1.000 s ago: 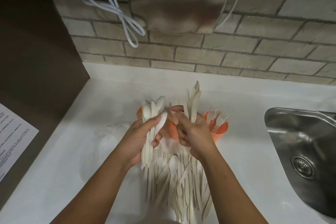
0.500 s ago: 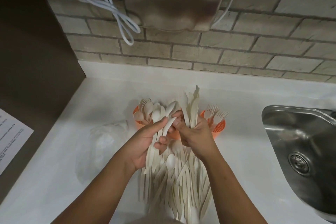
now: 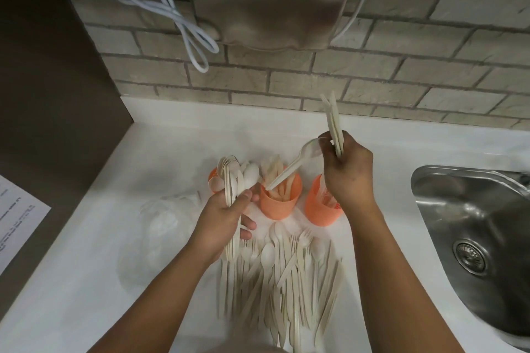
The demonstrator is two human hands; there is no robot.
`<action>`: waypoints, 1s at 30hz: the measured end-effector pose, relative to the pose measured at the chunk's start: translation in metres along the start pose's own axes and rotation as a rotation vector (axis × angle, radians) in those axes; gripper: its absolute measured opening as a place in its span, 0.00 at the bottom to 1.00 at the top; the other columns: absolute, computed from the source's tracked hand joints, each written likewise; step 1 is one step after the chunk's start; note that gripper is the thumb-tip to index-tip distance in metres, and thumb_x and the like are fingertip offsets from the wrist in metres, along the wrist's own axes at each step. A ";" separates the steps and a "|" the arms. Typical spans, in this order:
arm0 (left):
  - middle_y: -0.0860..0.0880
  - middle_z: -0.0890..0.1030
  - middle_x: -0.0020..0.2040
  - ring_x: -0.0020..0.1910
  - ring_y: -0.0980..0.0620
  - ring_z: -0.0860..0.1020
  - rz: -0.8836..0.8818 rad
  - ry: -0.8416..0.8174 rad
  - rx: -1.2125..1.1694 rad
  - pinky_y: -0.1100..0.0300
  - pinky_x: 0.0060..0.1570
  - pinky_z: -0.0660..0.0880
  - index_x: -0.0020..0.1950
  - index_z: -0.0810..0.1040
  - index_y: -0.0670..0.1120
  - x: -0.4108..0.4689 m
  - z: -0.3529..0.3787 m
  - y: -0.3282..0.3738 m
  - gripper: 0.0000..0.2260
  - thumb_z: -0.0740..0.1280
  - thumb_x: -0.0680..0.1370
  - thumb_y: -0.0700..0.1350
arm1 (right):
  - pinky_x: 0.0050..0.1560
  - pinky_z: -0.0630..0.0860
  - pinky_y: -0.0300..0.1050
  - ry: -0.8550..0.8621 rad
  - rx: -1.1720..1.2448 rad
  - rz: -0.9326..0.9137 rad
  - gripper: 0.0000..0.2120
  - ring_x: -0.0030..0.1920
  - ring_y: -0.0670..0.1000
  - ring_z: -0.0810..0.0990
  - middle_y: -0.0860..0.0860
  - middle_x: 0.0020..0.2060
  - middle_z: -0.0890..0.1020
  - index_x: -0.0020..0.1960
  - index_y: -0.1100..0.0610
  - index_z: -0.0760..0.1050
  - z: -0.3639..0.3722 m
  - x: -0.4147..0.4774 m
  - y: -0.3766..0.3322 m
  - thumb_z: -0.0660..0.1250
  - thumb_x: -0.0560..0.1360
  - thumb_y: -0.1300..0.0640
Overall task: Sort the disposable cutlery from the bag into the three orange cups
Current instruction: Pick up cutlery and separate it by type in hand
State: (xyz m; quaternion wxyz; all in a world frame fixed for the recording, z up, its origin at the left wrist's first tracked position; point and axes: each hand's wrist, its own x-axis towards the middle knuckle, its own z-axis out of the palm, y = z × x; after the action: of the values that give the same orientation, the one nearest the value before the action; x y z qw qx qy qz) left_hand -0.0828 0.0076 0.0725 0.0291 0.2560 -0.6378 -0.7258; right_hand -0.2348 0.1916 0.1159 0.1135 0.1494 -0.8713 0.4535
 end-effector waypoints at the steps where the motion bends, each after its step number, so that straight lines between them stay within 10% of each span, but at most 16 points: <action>1: 0.51 0.86 0.53 0.30 0.50 0.77 0.014 0.027 0.034 0.54 0.31 0.76 0.56 0.82 0.49 0.001 0.000 -0.001 0.08 0.65 0.85 0.48 | 0.36 0.73 0.48 -0.003 -0.053 -0.030 0.09 0.32 0.53 0.76 0.48 0.30 0.77 0.47 0.56 0.77 0.001 0.002 0.003 0.63 0.83 0.54; 7: 0.51 0.73 0.32 0.26 0.51 0.65 0.096 0.053 0.076 0.57 0.28 0.63 0.50 0.75 0.43 0.002 0.005 0.003 0.11 0.65 0.84 0.50 | 0.39 0.74 0.47 -0.214 -0.144 -0.002 0.09 0.38 0.57 0.81 0.53 0.36 0.81 0.56 0.56 0.78 0.019 -0.004 0.009 0.65 0.83 0.52; 13: 0.51 0.67 0.28 0.26 0.51 0.62 0.190 0.034 -0.022 0.58 0.27 0.58 0.45 0.79 0.46 0.001 0.009 0.033 0.06 0.72 0.80 0.46 | 0.24 0.53 0.35 -0.635 1.035 0.574 0.11 0.25 0.47 0.56 0.53 0.32 0.60 0.55 0.54 0.70 0.006 -0.036 -0.007 0.61 0.84 0.46; 16: 0.51 0.69 0.27 0.24 0.52 0.63 0.257 0.020 -0.037 0.61 0.26 0.60 0.45 0.78 0.40 0.007 0.014 0.054 0.10 0.74 0.79 0.44 | 0.22 0.52 0.33 -0.770 1.127 0.557 0.11 0.25 0.46 0.54 0.53 0.32 0.62 0.56 0.55 0.72 0.005 -0.051 -0.011 0.60 0.85 0.48; 22: 0.54 0.79 0.28 0.21 0.58 0.72 0.255 -0.029 0.088 0.66 0.26 0.67 0.44 0.82 0.44 0.011 0.037 0.077 0.08 0.76 0.77 0.47 | 0.24 0.52 0.38 -0.693 1.022 0.471 0.13 0.26 0.49 0.58 0.54 0.36 0.71 0.57 0.59 0.76 0.009 -0.065 -0.015 0.59 0.85 0.51; 26: 0.40 0.82 0.30 0.24 0.42 0.80 0.264 0.002 0.009 0.55 0.25 0.77 0.42 0.80 0.36 0.009 0.050 0.073 0.11 0.74 0.78 0.42 | 0.27 0.71 0.46 -0.486 0.987 0.431 0.14 0.29 0.53 0.71 0.59 0.37 0.78 0.56 0.66 0.77 0.014 -0.072 -0.019 0.59 0.86 0.56; 30: 0.49 0.84 0.32 0.30 0.50 0.81 0.306 0.147 0.003 0.58 0.35 0.75 0.41 0.84 0.46 0.017 0.051 0.063 0.05 0.76 0.77 0.43 | 0.41 0.82 0.51 -0.249 0.928 0.556 0.18 0.35 0.56 0.81 0.63 0.39 0.82 0.54 0.70 0.78 0.013 -0.075 -0.009 0.60 0.86 0.55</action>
State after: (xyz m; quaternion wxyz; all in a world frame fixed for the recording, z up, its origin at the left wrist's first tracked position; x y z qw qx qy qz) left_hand -0.1360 0.0358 0.1292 0.1856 0.2083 -0.6667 -0.6912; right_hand -0.1627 0.1876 0.0901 -0.1923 0.0006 -0.5936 0.7815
